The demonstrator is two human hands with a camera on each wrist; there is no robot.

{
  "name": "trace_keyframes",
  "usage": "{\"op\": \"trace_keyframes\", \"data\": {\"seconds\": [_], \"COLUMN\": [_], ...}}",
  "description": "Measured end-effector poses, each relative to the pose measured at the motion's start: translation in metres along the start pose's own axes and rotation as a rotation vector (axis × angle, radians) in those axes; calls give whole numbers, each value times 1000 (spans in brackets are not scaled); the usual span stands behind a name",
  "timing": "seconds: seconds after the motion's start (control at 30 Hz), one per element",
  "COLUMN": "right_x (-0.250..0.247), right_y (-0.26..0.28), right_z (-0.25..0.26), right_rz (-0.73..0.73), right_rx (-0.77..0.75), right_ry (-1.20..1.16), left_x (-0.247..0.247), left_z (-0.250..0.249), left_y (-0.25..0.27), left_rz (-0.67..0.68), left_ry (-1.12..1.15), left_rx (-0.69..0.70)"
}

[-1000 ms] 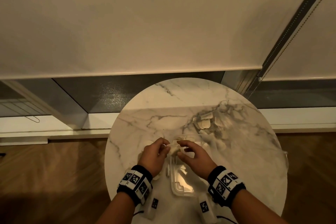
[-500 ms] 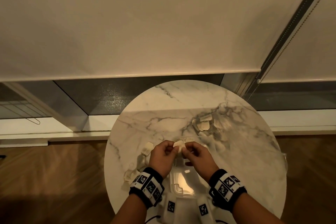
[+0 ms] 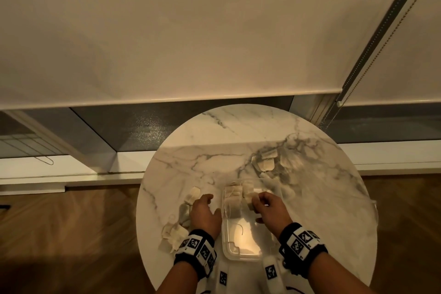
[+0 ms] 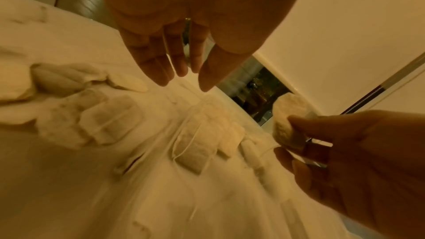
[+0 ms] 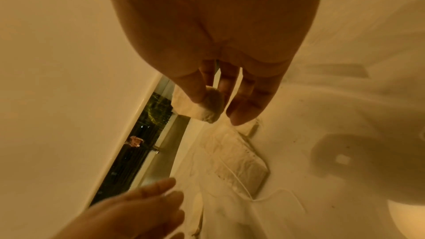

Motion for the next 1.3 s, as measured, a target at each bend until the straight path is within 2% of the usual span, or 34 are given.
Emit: {"op": "trace_keyframes", "data": {"seconds": [0.17,0.57,0.73,1.0,1.3], "right_x": [-7,-4,0,2,5], "right_y": [-12,-61,-69,-84,-75], "right_z": [-7,-29,-32,-44,-22], "right_rz": [-17,-116,-75,-91,-146], "right_rx": [60,172,231,192,174], "right_ry": [-54,11,110,337,254], "left_x": [15,22,22,23,22], "left_z": [14,13,16,15,14], "left_y": [5,4,4,4,3], "left_rz": [76,75,64,77,94], "left_ry": [11,15,11,12,26], "left_rx": [-65,-71,-85,-97,-88]}}
Point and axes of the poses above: each hand's wrist, its own y-axis away from the middle knuckle, its own x-axis out of the palm, z = x × y, the point moved 3 cm from there along -y, towards the middle knuckle
